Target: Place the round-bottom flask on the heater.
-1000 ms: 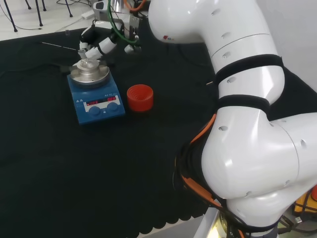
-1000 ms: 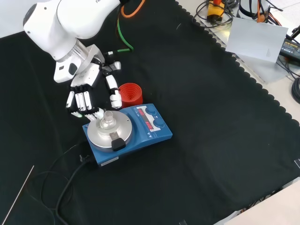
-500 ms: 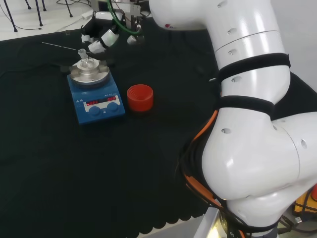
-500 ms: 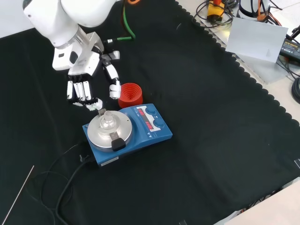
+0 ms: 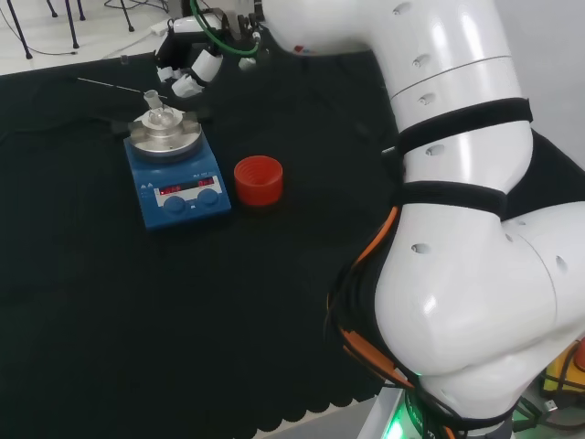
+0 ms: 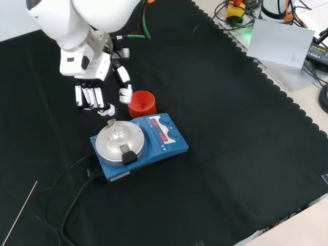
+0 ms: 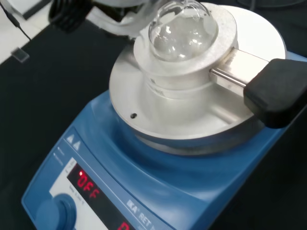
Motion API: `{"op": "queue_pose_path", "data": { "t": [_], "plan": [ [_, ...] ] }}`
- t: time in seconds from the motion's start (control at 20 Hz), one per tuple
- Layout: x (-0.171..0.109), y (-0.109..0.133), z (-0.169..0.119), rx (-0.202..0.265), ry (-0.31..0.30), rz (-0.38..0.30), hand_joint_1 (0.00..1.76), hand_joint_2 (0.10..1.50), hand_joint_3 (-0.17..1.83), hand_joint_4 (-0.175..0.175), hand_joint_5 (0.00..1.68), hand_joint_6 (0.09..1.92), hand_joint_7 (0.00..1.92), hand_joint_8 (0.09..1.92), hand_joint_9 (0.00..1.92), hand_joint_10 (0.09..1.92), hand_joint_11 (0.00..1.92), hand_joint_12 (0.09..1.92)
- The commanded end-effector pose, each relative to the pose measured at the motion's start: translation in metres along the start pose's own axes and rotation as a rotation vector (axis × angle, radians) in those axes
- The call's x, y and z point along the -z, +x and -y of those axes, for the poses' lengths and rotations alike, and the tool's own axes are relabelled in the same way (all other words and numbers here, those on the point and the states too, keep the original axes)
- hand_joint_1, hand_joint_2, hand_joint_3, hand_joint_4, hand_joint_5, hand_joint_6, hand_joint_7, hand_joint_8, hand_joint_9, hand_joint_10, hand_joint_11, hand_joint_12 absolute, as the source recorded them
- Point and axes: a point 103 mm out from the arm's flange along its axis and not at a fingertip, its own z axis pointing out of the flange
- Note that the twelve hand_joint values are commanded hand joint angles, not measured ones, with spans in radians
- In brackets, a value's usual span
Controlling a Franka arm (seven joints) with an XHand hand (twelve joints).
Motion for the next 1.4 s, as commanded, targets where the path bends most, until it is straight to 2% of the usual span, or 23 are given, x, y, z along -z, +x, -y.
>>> {"op": "queue_pose_path", "data": {
  "t": [0.05,0.3,0.35,0.45,0.55,0.65,0.85,1.05,1.2,1.3,1.4],
  "plan": [
    [0.009,-0.002,0.007,0.005,0.138,0.097,0.99,0.64,0.56,-0.007,0.83,0.81,0.88,0.69,0.99,0.85,0.54,1.36],
    [0.023,0.006,0.016,0.025,0.248,0.174,1.0,0.63,0.57,-0.004,0.83,0.81,0.89,0.69,1.0,0.85,0.56,1.35],
    [0.025,0.007,0.018,0.032,0.264,0.198,1.03,0.63,0.58,-0.004,0.79,0.83,0.96,0.69,1.05,0.85,0.6,1.33],
    [0.026,0.009,0.021,0.042,0.28,0.223,1.12,0.61,0.62,-0.029,0.71,0.89,1.17,0.69,1.2,0.87,0.83,1.22],
    [0.024,0.009,0.024,0.043,0.286,0.228,1.33,0.49,0.85,-0.068,0.62,0.96,1.32,0.69,1.32,1.0,1.07,1.07],
    [0.023,0.01,0.026,0.044,0.293,0.229,1.41,0.41,1.03,-0.079,0.56,1.0,1.36,0.76,1.36,1.12,1.15,0.98],
    [0.024,0.015,0.029,0.06,0.333,0.256,1.44,0.37,1.16,-0.076,0.55,1.04,1.34,0.89,1.37,1.2,1.13,0.96],
    [0.023,0.02,0.032,0.073,0.426,0.275,1.45,0.31,1.4,-0.065,0.51,1.13,1.27,1.22,1.39,1.38,0.97,1.07],
    [0.027,0.021,0.035,0.064,0.465,0.291,1.46,0.26,1.57,-0.045,0.33,1.18,1.26,1.38,1.44,1.49,0.88,1.18],
    [0.03,0.023,0.037,0.062,0.499,0.307,1.47,0.24,1.63,-0.033,0.25,1.16,1.27,1.42,1.46,1.52,0.84,1.21],
    [0.033,0.024,0.039,0.062,0.506,0.313,1.47,0.23,1.65,-0.023,0.2,1.11,1.28,1.44,1.46,1.55,0.82,1.22]
  ]
}}
